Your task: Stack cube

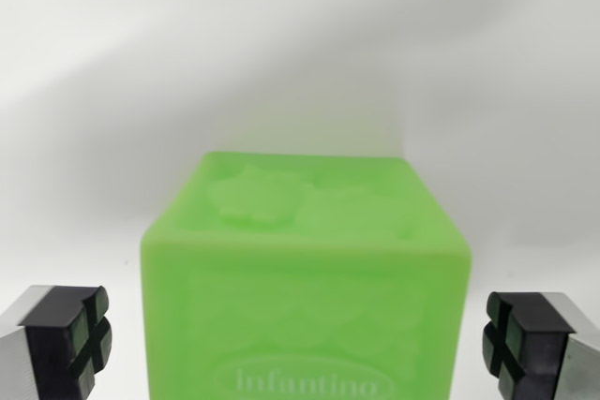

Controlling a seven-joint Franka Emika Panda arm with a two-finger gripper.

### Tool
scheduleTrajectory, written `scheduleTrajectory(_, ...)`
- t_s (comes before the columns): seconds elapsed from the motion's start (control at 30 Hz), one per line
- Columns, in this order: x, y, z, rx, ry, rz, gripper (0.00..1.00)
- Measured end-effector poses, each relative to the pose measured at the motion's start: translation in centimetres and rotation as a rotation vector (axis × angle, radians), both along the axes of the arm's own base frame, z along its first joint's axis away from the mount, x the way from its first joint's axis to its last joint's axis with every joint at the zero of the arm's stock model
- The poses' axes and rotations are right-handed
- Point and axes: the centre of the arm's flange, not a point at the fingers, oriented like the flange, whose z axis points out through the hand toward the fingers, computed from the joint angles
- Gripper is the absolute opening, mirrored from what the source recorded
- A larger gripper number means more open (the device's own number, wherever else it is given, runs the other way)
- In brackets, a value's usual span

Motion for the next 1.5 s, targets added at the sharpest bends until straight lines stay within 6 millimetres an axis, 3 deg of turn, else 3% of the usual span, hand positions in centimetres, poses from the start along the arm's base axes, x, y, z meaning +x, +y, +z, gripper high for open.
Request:
scheduleTrajectory(0.33, 0.0, 0.0, -1.3, -0.001, 0.001, 0.0, 1.0)
scheduleTrajectory(0.37, 0.0, 0.0, -1.3, -0.001, 0.0, 0.0, 0.0)
scheduleTrajectory(1.5, 0.1, 0.0, -1.3, 0.0, -0.002, 0.0, 0.0)
